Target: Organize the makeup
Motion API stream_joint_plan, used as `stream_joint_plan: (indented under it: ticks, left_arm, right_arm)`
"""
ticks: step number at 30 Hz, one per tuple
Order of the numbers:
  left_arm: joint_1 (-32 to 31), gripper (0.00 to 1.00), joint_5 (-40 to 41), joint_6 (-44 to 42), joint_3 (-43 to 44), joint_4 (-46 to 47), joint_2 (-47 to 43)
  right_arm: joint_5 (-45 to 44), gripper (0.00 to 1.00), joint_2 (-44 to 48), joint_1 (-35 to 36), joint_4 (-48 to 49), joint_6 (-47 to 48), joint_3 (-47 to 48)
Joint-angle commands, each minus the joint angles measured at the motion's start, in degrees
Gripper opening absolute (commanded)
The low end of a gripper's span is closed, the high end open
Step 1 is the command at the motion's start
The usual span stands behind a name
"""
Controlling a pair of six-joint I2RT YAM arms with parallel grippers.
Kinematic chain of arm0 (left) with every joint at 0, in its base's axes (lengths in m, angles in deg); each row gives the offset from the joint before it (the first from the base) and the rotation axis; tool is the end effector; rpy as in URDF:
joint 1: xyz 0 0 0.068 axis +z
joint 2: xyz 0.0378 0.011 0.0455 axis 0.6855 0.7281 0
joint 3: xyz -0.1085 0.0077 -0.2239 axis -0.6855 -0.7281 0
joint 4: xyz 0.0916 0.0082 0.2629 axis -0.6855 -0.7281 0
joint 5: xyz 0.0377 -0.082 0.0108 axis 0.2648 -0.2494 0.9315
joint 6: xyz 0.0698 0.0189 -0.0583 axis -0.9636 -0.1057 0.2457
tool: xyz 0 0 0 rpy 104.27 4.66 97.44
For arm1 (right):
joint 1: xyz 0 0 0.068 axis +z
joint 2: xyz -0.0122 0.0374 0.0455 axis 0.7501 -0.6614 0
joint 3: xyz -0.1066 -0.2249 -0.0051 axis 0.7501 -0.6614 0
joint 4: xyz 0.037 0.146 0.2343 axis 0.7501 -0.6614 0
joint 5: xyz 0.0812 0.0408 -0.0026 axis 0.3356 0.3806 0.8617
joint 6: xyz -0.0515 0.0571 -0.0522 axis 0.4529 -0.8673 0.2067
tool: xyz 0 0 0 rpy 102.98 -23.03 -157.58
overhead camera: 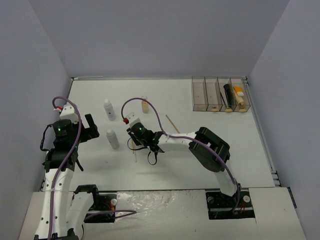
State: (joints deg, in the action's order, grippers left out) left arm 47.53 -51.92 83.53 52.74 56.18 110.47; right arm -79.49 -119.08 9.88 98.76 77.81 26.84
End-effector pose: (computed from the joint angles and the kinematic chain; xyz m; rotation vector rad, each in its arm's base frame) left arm 0.2393 0.0114 0.2983 -0.2702 1.9553 -0.1913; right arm 0.2794 0.4182 0.1189 -0.7243 1.8783 0.5102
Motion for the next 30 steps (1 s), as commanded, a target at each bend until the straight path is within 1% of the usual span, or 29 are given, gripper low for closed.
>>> stream_joint_plan:
  ticks: [1, 8, 14, 21, 30]
  left_arm:
    - [0.49, 0.97, 0.32, 0.99, 2.47, 3.85, -0.39]
    - [0.66, 0.97, -0.76, 1.15, 2.91, 3.93, 0.46]
    - [0.72, 0.97, -0.69, 1.15, 2.79, 3.92, -0.04]
    - [0.72, 0.97, -1.17, 1.24, 2.79, 3.92, 0.04]
    - [0.83, 0.97, -1.47, 1.24, 2.75, 4.01, 0.04]
  right_arm:
    - [-4.25, 0.30, -1.02, -0.32, 5.43, 0.09, 6.97]
    - [-4.84, 0.32, -5.96, -1.38, 2.38, -0.38, 13.11]
    - [-2.74, 0.32, -9.06, -3.31, 0.67, -1.47, 17.30]
    - [-1.64, 0.32, -11.01, -4.37, 1.39, -3.36, 17.11]
    - [-0.97, 0.30, -12.20, -4.43, 1.44, -2.89, 15.91]
